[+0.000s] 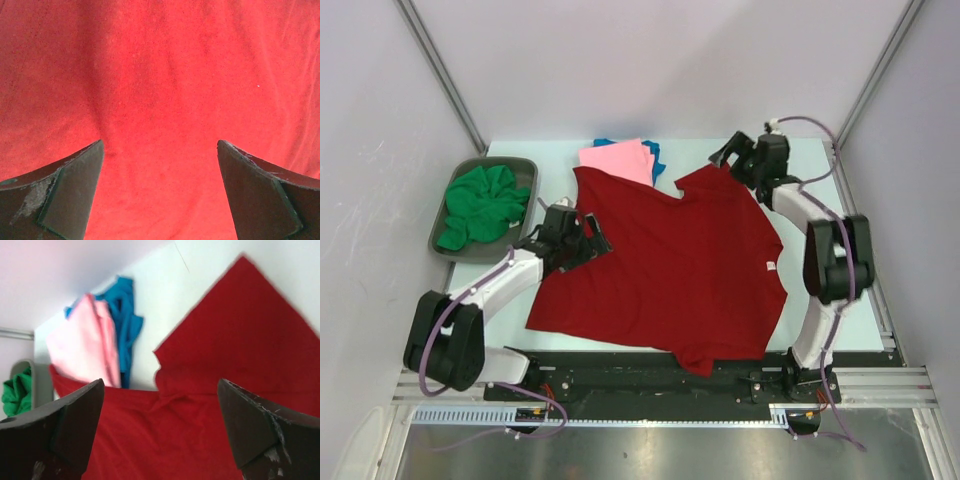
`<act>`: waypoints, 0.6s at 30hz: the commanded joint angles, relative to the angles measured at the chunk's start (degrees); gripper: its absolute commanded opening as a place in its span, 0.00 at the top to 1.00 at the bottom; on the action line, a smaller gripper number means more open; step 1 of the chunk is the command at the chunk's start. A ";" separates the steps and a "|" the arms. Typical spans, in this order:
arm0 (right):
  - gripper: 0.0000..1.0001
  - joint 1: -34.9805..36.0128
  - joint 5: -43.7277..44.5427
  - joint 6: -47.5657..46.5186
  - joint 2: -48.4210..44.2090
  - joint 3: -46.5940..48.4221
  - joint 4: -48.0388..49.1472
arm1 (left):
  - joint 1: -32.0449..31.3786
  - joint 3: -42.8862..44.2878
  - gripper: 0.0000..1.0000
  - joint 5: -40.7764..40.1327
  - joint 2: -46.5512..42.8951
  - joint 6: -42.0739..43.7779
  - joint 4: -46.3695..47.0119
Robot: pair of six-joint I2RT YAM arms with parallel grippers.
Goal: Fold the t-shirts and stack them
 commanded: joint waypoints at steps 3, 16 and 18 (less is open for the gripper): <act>0.00 4.94 14.05 -16.49 -23.86 -2.24 -20.16 | 0.04 -0.48 0.00 -0.45 -7.32 1.53 -6.27; 0.00 -0.58 28.91 -11.52 -35.66 -20.08 -39.51 | 0.12 -0.66 0.00 11.23 -10.41 0.57 -5.58; 0.00 -1.71 32.88 -9.94 -33.73 -20.26 -41.89 | 0.12 -0.21 0.00 12.12 -10.06 0.30 -5.85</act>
